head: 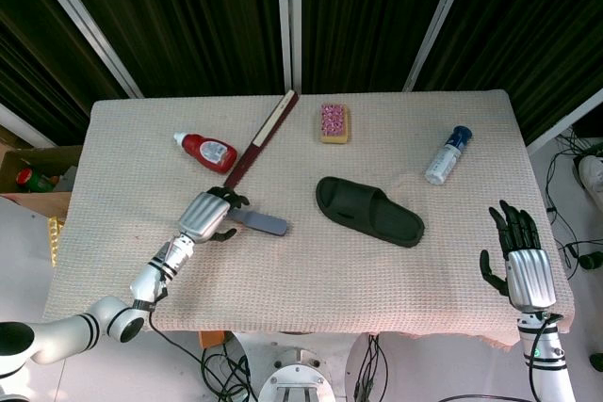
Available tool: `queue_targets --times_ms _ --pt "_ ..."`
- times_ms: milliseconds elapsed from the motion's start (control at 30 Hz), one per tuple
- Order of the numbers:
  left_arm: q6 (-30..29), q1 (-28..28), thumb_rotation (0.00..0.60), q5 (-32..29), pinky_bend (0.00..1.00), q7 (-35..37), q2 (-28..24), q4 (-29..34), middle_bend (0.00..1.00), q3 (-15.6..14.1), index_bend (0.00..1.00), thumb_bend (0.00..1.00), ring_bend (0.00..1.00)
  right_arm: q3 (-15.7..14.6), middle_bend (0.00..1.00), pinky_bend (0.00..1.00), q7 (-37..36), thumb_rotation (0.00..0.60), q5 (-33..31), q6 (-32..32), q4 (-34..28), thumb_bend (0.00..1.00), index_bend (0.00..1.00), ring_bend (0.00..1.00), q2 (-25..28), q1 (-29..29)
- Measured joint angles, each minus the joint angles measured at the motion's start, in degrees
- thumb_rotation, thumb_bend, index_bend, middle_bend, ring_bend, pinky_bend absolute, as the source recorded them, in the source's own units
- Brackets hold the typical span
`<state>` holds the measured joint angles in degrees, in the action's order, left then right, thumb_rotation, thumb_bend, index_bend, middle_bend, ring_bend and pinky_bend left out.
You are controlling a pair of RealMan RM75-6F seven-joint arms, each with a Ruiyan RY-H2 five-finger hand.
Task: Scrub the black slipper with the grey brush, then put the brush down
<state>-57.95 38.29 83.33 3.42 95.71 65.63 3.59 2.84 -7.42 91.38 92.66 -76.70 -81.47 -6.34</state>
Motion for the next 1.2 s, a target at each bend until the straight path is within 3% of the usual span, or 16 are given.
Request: queue_targets --times_ms 500,900,1200 --pt "0.7 1.5 0.6 0.7 0.34 1.3 -0.2 2.1 0.41 0.9 0.34 0.3 0.27 0.4 0.0 0.0 0.1 0.6 0.4 -0.1 -0.2 0.51 0.0 0.0 0.1 0.1" --pt "5.9 3.8 0.598 -2.6 0.34 -4.0 -1.5 4.1 0.4 1.9 0.36 0.3 0.27 0.5 0.0 0.0 0.3 0.6 0.0 -1.2 -0.6 0.52 0.0 0.0 0.3 0.0" --pt "7.1 4.4 0.557 -3.3 0.34 -3.8 -2.1 5.5 0.4 1.9 0.35 0.3 0.27 0.7 0.0 0.0 -0.1 0.6 0.0 -1.3 0.0 0.52 0.0 0.0 -0.1 -0.1"
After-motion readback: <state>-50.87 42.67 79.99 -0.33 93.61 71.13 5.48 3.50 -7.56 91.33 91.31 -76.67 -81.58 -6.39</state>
